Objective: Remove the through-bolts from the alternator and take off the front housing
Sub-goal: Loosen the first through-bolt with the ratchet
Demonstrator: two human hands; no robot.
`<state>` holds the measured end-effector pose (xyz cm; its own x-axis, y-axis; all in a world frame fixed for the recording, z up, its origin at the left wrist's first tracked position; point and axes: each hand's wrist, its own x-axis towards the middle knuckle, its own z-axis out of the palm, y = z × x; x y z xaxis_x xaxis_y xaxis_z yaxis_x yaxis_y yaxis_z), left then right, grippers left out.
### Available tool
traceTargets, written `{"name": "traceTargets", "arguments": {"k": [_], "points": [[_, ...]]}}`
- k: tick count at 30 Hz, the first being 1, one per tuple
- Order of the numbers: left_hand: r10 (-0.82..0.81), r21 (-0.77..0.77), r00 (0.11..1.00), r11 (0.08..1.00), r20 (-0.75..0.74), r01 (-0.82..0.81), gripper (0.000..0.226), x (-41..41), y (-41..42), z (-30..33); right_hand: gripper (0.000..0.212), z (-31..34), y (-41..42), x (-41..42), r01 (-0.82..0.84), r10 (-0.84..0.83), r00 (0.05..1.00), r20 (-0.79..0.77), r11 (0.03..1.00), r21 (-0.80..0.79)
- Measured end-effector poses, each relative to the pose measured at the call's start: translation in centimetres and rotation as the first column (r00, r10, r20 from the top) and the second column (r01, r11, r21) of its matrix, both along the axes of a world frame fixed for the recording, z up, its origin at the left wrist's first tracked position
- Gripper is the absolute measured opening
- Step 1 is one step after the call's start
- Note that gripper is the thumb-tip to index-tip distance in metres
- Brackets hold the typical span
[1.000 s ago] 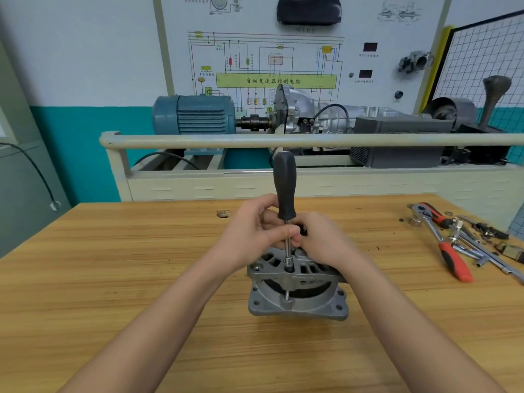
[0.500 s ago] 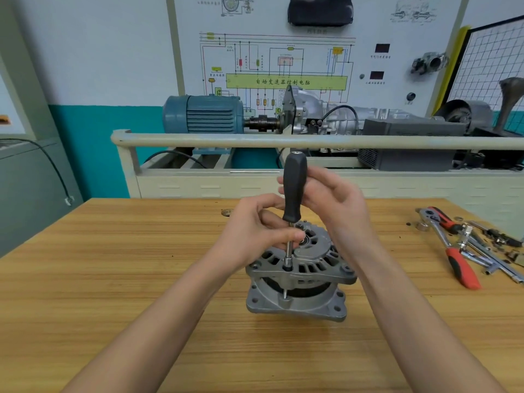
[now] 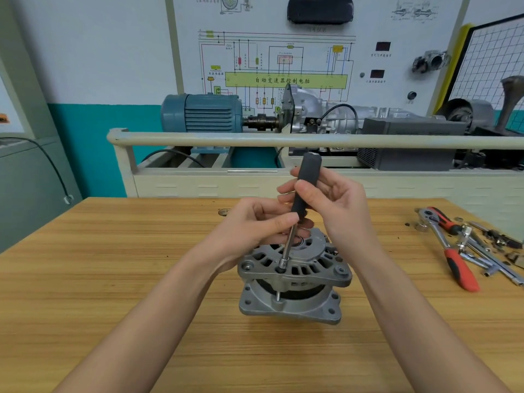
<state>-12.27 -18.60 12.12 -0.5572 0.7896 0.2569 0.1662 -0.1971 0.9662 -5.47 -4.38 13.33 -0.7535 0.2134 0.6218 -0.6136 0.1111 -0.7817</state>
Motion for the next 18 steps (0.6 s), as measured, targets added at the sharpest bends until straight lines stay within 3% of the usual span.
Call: {"name": "traceTargets", "arguments": {"k": [4,11,15,18], "points": [[-0.03,0.077,0.994,0.997,0.103,0.022,0.03,-0.1,0.4,-0.5,0.03,0.7,0.2,-0.3,-0.066,0.062,0.996,0.063,0.996,0.062],[0.108,0.113,0.992,0.987,0.072,-0.115,0.022,0.0,-1.0,-0.5,0.021,1.2,-0.9,-0.4,-0.164,0.136,0.983,0.122,0.952,0.258],[0.129,0.088,0.99,0.987,0.049,-0.133,0.028,0.4,-1.0,-0.5,0.031,1.9,-2.1,-0.1,-0.067,0.068,0.998,-0.001,0.989,0.136],[0.131,0.078,0.991,0.988,0.032,-0.133,0.026,0.6,-0.8,-0.3,0.019,2.1,-2.8,-0.3,0.026,-0.016,0.996,-0.093,0.994,0.102]]}}
